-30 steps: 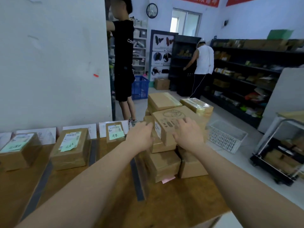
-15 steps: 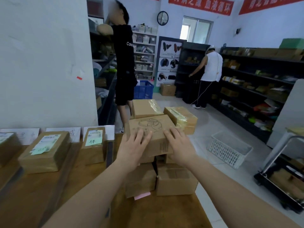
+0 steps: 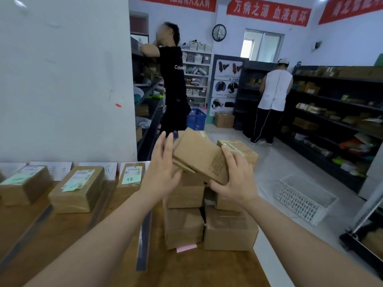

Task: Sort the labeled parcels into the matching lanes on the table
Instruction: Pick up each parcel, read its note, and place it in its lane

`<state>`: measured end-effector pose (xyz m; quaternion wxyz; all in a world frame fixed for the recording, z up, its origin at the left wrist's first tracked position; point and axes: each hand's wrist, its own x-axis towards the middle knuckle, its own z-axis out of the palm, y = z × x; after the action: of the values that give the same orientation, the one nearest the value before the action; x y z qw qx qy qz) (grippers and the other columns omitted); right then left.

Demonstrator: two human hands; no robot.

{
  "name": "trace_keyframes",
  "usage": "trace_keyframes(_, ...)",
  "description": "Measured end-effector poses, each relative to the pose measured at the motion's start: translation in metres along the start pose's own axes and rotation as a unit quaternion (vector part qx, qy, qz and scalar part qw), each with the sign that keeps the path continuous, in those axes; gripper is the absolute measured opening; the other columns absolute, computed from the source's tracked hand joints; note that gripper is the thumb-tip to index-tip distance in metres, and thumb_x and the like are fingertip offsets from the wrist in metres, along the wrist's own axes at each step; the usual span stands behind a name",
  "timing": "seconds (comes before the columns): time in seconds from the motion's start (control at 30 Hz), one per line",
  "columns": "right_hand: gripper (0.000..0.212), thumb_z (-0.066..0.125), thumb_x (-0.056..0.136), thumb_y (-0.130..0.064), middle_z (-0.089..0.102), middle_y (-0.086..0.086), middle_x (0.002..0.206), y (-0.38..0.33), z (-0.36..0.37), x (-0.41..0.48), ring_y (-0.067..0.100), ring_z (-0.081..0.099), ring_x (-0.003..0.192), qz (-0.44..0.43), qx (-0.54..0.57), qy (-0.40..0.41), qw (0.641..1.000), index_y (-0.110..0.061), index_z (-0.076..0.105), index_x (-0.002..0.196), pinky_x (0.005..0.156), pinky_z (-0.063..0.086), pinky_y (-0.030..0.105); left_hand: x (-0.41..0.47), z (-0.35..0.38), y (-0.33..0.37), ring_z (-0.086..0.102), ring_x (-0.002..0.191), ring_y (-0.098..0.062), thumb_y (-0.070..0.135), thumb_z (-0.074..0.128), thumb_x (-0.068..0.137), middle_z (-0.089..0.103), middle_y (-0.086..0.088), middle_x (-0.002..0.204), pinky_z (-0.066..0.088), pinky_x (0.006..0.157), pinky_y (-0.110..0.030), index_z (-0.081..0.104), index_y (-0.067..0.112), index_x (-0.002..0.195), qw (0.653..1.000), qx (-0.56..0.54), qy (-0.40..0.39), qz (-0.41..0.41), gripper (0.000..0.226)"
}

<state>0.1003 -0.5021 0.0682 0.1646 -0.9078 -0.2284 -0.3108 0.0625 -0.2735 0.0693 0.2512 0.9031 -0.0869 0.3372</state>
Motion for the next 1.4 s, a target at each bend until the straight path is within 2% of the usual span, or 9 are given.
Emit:
trace_keyframes(0.1,0.092,0.054,0.068,-0.065,0.047,-0.001,0.128,-0.017,-0.006,0.005,0.017,0.045,0.113,0.097,0.146,-0.005,0.985,-0.029,0.032,0.150,0.091,0.040,0.033,-0.002,-0.007,0.000,0.007,0.148,-0.018,0.025,0.068,0.088,-0.001,-0.001,0.161,0.021,0.111,-0.025,-0.007,0.022,0.154,0.998,-0.023,0.001,-0.056,0.100)
trace_keyframes(0.2,0.086,0.060,0.070,-0.064,0.046,-0.006,0.134,-0.035,-0.008,0.004,0.015,0.043,0.124,0.180,0.276,0.008,0.944,-0.033,0.037,0.146,0.101,0.044,0.043,-0.013,-0.011,-0.006,0.013,0.147,-0.020,0.030,0.069,0.087,0.005,-0.003,0.160,0.026,0.116,-0.038,-0.005,0.023,0.154,0.993,-0.055,-0.010,-0.108,0.100)
trace_keyframes(0.4,0.056,0.065,0.091,-0.033,0.051,-0.001,0.133,-0.070,-0.010,-0.002,0.020,0.048,0.125,0.261,0.440,0.002,0.859,-0.026,0.043,0.142,0.101,0.046,0.042,-0.031,-0.030,-0.015,0.013,0.148,-0.021,0.037,0.059,0.094,0.003,0.001,0.162,0.025,0.115,-0.043,-0.009,0.021,0.155,0.955,-0.143,-0.058,-0.253,0.092)
trace_keyframes(0.57,0.050,0.061,0.094,-0.033,0.056,-0.007,0.112,-0.092,-0.002,-0.010,0.007,0.055,0.099,0.289,0.478,-0.021,0.829,-0.021,0.044,0.140,0.083,0.051,0.033,-0.042,-0.048,-0.023,0.042,0.135,-0.021,0.035,0.053,0.097,0.042,0.003,0.147,0.042,0.106,-0.045,0.025,0.024,0.149,0.935,-0.212,-0.075,-0.273,0.060)
trace_keyframes(0.77,0.047,0.063,0.091,-0.041,0.061,-0.002,0.113,-0.123,0.013,-0.017,0.011,0.060,0.103,0.315,0.495,-0.040,0.809,-0.017,0.050,0.130,0.088,0.052,0.033,-0.060,-0.077,-0.034,0.047,0.129,-0.021,0.026,0.048,0.100,0.048,0.004,0.141,0.048,0.101,-0.047,0.032,0.026,0.143,0.929,-0.230,-0.050,-0.286,0.046)
trace_keyframes(1.0,0.033,0.062,0.093,-0.033,0.062,-0.006,0.103,-0.176,0.033,-0.022,0.001,0.057,0.093,0.287,0.492,-0.059,0.820,-0.012,0.057,0.118,0.068,0.043,0.014,-0.089,-0.109,-0.068,0.055,0.120,-0.021,0.027,0.052,0.099,0.054,-0.001,0.135,0.048,0.098,-0.041,0.034,0.019,0.137,0.909,-0.212,0.025,-0.359,0.043)
trace_keyframes(1.17,0.039,0.064,0.091,-0.041,0.065,-0.001,0.110,-0.207,0.053,-0.016,0.014,0.061,0.104,0.267,0.498,-0.097,0.819,-0.013,0.060,0.118,0.083,0.051,0.027,-0.103,-0.131,-0.087,0.057,0.120,-0.024,0.028,0.052,0.098,0.057,-0.002,0.132,0.051,0.097,-0.049,0.038,0.021,0.135,0.895,-0.204,0.060,-0.393,0.040)
trace_keyframes(1.27,0.040,0.064,0.089,-0.047,0.066,-0.003,0.108,-0.224,0.067,-0.012,0.015,0.061,0.103,0.266,0.494,-0.123,0.819,-0.017,0.063,0.116,0.092,0.051,0.035,-0.111,-0.145,-0.095,0.054,0.122,-0.025,0.024,0.050,0.100,0.055,-0.004,0.135,0.048,0.098,-0.039,0.038,0.016,0.141,0.895,-0.167,0.088,-0.405,0.043)
trace_keyframes(1.4,0.041,0.064,0.090,-0.048,0.068,-0.002,0.104,-0.249,0.083,-0.013,0.016,0.062,0.100,0.266,0.480,-0.136,0.825,-0.014,0.067,0.112,0.087,0.051,0.033,-0.125,-0.159,-0.113,0.051,0.126,-0.023,0.024,0.050,0.100,0.053,-0.004,0.139,0.041,0.095,-0.032,0.037,0.017,0.145,0.895,-0.129,0.110,-0.414,0.047)
